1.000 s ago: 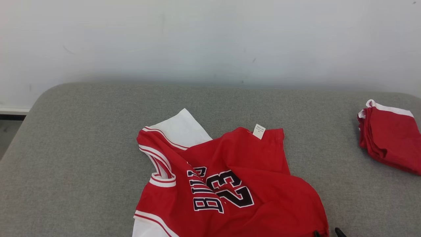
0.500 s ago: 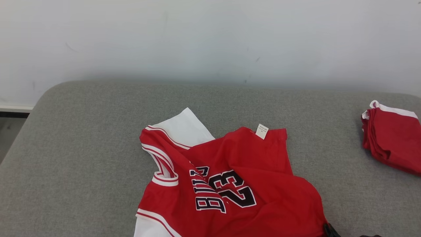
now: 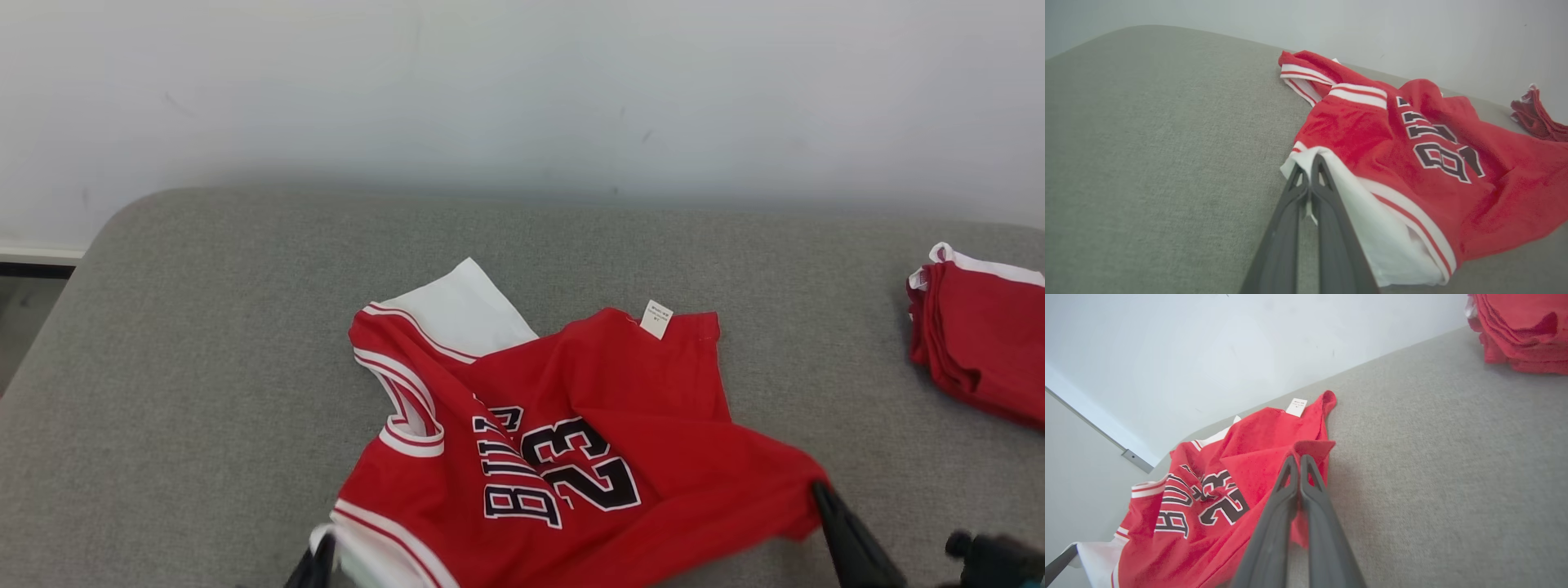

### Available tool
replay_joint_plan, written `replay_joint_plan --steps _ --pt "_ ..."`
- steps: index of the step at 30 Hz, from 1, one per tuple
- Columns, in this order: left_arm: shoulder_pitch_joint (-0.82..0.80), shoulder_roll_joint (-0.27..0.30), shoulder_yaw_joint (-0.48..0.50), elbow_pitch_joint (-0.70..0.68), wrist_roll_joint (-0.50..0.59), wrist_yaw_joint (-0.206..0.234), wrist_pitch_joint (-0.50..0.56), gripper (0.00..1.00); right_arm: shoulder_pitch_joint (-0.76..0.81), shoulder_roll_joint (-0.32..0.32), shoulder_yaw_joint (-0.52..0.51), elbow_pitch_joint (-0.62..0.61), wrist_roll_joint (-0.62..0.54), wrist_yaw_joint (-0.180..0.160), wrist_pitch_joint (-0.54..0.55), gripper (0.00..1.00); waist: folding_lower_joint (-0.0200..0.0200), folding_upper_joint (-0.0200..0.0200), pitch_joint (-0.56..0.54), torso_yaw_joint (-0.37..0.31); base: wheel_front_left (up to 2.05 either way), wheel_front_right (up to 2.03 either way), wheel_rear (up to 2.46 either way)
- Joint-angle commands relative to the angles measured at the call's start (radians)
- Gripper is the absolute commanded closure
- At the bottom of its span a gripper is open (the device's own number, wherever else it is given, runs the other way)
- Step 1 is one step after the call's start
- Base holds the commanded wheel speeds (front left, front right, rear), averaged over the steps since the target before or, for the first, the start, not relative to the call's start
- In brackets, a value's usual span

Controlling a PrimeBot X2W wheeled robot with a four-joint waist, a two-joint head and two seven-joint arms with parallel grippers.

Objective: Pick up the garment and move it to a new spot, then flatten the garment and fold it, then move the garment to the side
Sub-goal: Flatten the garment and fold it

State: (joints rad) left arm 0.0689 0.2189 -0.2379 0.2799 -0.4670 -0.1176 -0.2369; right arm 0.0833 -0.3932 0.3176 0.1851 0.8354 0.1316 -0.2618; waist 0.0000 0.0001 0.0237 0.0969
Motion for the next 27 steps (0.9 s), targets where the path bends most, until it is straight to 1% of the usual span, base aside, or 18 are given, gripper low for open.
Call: replay_joint_plan --steps 1,4,8,12,15,18,21,25,27 --pt "-0.031 0.005 0.000 -0.054 0.005 0.008 0.027 1.00 -0.033 -0.017 0.004 -0.032 0.035 -0.002 0.009 1.00 0.0000 -0.0001 0.003 0.003 0.00 0.00 0.00" --pt "-0.082 0.040 -0.001 -0.180 0.005 0.011 0.111 1.00 -0.090 -0.054 0.008 -0.096 0.107 -0.002 0.044 1.00 0.0000 -0.0001 0.016 0.005 0.00 0.00 0.00" --pt "-0.224 0.089 -0.006 -0.283 -0.027 0.001 0.230 1.00 -0.224 -0.089 0.000 -0.151 0.197 -0.002 0.109 1.00 0.0000 -0.0001 0.053 0.004 0.00 0.00 0.00" --pt "-0.438 0.119 0.014 -0.277 -0.130 -0.008 0.332 1.00 -0.406 -0.112 -0.004 -0.139 0.268 -0.002 0.197 1.00 0.0000 -0.0001 0.112 0.007 0.00 0.00 0.00" --pt "-0.645 0.148 0.015 -0.217 -0.189 -0.013 0.408 1.00 -0.581 -0.130 -0.004 -0.088 0.288 -0.002 0.269 1.00 0.0000 -0.0001 0.176 0.011 0.00 0.00 0.00" --pt "-0.872 0.138 0.026 -0.124 -0.247 -0.015 0.452 1.00 -0.778 -0.136 -0.003 -0.012 0.296 -0.002 0.335 1.00 0.0000 -0.0001 0.244 0.016 0.00 0.00 0.00" --pt "-1.101 0.132 0.026 -0.009 -0.263 -0.012 0.479 1.00 -0.986 -0.125 -0.012 0.080 0.293 -0.002 0.378 1.00 0.0000 -0.0001 0.315 0.013 0.00 0.00 0.00" --pt "-1.378 0.134 0.012 0.151 -0.243 -0.013 0.462 1.00 -1.251 -0.089 -0.018 0.222 0.273 -0.001 0.410 1.00 0.0000 -0.0001 0.392 -0.007 0.00 0.00 0.00" --pt "-1.500 0.133 0.006 0.225 -0.231 -0.013 0.446 1.00 -1.382 -0.065 -0.019 0.300 0.256 -0.001 0.408 1.00 0.0000 -0.0001 0.420 -0.020 0.00 0.00 0.00"
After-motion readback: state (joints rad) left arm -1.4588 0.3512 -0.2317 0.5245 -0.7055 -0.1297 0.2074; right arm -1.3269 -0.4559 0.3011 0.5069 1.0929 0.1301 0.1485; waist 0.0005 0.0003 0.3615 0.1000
